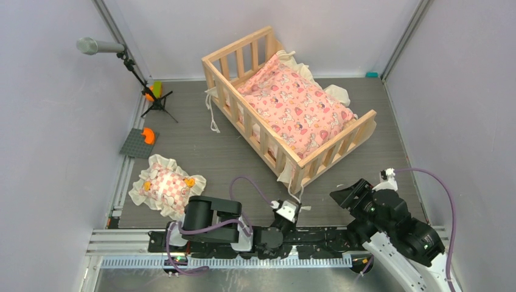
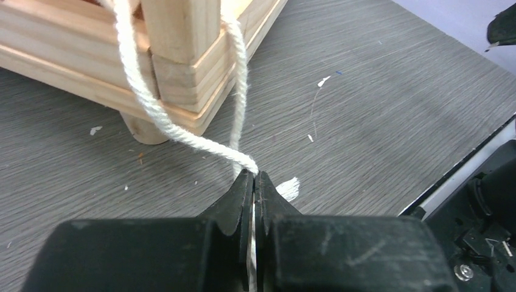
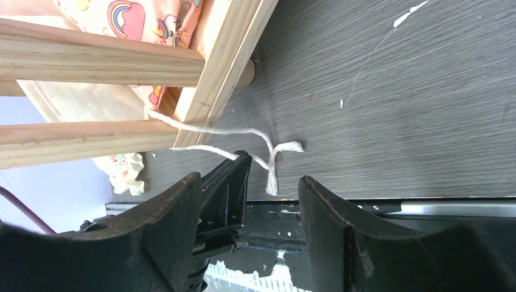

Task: Set up the pet bed
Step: Tie the ropes to the bed frame.

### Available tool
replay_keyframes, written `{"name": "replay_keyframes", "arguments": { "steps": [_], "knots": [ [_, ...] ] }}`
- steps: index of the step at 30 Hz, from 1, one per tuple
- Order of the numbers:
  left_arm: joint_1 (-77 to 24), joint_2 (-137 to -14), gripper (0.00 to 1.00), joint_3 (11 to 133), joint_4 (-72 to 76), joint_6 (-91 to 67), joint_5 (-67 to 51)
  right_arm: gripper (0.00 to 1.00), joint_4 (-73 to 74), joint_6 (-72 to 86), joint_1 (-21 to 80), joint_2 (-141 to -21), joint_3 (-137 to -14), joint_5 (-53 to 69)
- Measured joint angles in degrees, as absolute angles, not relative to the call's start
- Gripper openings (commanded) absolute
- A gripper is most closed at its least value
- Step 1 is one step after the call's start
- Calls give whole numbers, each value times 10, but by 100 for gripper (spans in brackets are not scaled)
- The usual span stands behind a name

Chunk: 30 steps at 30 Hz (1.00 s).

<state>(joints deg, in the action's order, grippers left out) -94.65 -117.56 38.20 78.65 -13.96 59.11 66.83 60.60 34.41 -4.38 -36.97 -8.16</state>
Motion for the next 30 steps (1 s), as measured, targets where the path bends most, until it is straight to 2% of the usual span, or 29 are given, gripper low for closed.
{"name": "replay_keyframes", "arguments": {
  "steps": [3,8,13,20,30],
  "knots": [
    [-947,-1175,2,374,787,-141,597,64,665,606,344,-49,-369,-80],
    [-947,-1175,11,359,787,-138,608,65,657,606,344,-59,-369,-75],
    [-947,-1175,15,355,787,-130,615,65,644,599,344,-97,-365,-60],
    [-947,-1175,44,355,787,-114,620,65,619,587,344,-125,-340,-32],
    [-952,-1167,60,322,789,-102,602,65,603,587,344,-134,-318,-16]
  ]
}}
